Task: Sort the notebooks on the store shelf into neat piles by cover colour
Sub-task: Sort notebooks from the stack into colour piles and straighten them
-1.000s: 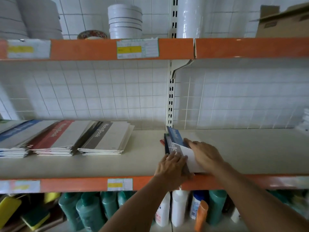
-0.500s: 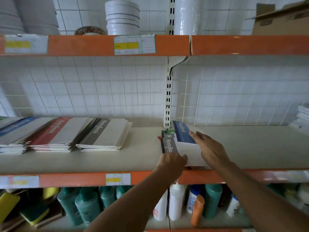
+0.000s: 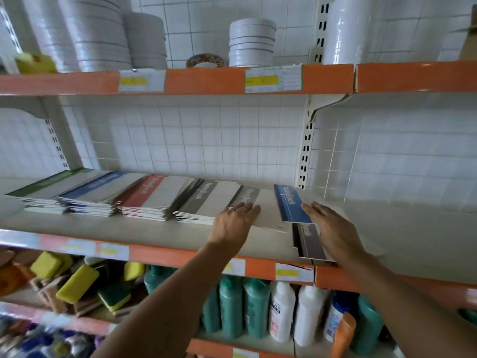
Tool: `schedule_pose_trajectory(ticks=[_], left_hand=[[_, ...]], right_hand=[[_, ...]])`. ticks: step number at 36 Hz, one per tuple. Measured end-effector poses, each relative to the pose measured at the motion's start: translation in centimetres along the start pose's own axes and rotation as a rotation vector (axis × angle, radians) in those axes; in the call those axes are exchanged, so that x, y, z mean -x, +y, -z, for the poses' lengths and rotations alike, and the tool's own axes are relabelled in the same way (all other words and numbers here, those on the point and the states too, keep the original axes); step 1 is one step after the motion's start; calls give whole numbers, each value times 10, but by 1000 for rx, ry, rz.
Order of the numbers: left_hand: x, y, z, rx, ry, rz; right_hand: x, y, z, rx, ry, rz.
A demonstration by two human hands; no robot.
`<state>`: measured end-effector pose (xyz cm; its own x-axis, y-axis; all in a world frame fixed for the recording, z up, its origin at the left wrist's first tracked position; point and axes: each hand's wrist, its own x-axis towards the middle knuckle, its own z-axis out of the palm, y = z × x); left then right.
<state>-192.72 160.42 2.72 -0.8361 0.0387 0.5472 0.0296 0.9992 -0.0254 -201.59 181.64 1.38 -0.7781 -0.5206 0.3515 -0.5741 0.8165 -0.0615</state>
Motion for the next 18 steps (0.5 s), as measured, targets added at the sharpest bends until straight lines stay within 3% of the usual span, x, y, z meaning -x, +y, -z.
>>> schedule_pose_trajectory(ticks=[3, 8, 18], left_hand=[[7, -36, 1, -72, -163, 113], [13, -84, -2, -54, -148, 186], [8, -151, -32, -34, -431, 76]], right_hand=[[-10, -18, 0, 19, -4, 8], [-23, -43, 2, -10, 1, -22], [-45, -86, -25, 8, 6, -156]])
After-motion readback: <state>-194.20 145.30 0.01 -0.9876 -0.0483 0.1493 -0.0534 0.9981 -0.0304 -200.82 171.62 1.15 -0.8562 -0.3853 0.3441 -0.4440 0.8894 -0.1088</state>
